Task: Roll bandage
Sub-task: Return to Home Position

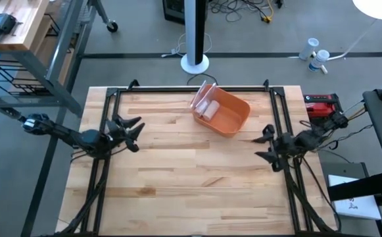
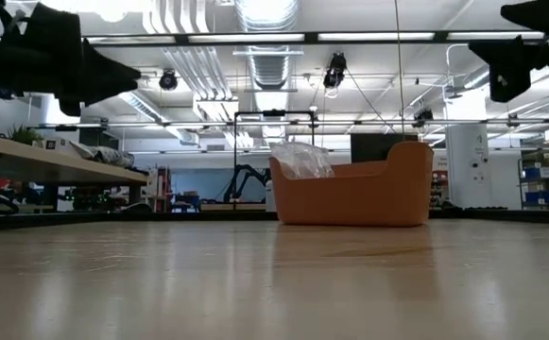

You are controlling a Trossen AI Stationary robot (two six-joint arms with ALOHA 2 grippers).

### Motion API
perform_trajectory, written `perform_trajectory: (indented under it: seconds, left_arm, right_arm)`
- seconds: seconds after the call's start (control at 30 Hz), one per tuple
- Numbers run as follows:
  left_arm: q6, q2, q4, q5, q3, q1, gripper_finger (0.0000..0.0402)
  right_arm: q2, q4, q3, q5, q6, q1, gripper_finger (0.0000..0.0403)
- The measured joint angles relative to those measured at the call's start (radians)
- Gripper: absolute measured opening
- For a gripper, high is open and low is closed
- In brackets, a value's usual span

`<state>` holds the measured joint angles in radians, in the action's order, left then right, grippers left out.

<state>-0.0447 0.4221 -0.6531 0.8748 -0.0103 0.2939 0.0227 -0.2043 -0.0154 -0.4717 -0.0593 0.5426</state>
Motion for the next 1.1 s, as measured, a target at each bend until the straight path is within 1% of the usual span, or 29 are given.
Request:
perform_trajectory:
  seconds: [0.1,0.17,0.23,0.3,0.33,0.4,0.5,0.53,0.57,0.6,0.7,0.8,0.93,1.0,1.07,1.1]
  left_arm:
    - [-0.017,0.016,0.065,-0.002,0.000,0.000,0.0151]
    - [0.005,0.024,0.095,-0.019,0.000,0.003,0.0151]
    - [0.062,0.025,0.087,-0.057,0.001,0.004,0.0151]
    - [0.101,0.017,0.086,-0.128,0.001,0.004,0.0151]
    - [0.113,0.013,0.086,-0.178,0.001,0.004,0.0151]
    - [0.118,0.001,0.091,-0.316,0.000,0.004,0.0151]
    - [0.114,-0.021,0.157,-0.588,-0.019,0.005,0.0151]
    - [0.120,-0.027,0.172,-0.663,-0.029,0.005,0.0151]
    - [0.131,-0.031,0.195,-0.709,-0.039,0.006,0.0151]
    - [0.139,-0.036,0.222,-0.734,-0.045,0.005,0.0151]
    - [0.193,-0.066,0.362,-0.751,-0.059,0.004,0.0151]
    - [0.234,-0.145,0.516,-0.723,-0.078,0.001,0.0151]
    - [0.219,-0.317,0.662,-0.683,-0.103,-0.008,0.0151]
    - [0.276,-0.422,0.756,-0.648,-0.087,-0.025,0.0151]
    - [0.313,-0.419,0.759,-0.639,-0.057,-0.042,0.0151]
    - [0.314,-0.415,0.710,-0.659,-0.044,-0.045,0.0151]
  right_arm:
    - [0.006,-0.027,-0.001,0.000,0.031,-0.002,0.0224]
    - [0.005,-0.010,-0.003,-0.001,0.080,-0.002,0.0221]
    - [0.005,-0.019,-0.013,0.000,0.117,-0.002,0.0219]
    - [0.005,-0.024,-0.022,0.000,0.138,-0.002,0.0217]
    - [0.004,-0.019,-0.024,0.000,0.145,-0.002,0.0217]
    - [0.005,-0.017,-0.028,0.000,0.149,-0.002,0.0219]
    - [0.005,-0.017,-0.029,0.000,0.138,-0.002,0.0224]
    - [0.006,-0.017,-0.029,0.000,0.138,-0.002,0.0226]
    - [0.006,-0.017,-0.029,0.000,0.138,-0.002,0.0228]
    - [0.006,-0.016,-0.029,0.000,0.139,-0.002,0.0230]
    - [0.006,-0.015,-0.029,0.000,0.138,-0.002,0.0236]
    - [0.006,-0.014,-0.029,0.000,0.138,-0.002,0.0241]
    - [0.006,-0.013,-0.030,0.000,0.138,-0.002,0.0247]
    - [0.006,-0.013,-0.030,0.000,0.139,-0.002,0.0249]
    - [0.007,-0.013,-0.030,0.000,0.138,-0.002,0.0251]
    - [0.007,-0.010,-0.030,0.000,0.139,-0.002,0.0252]
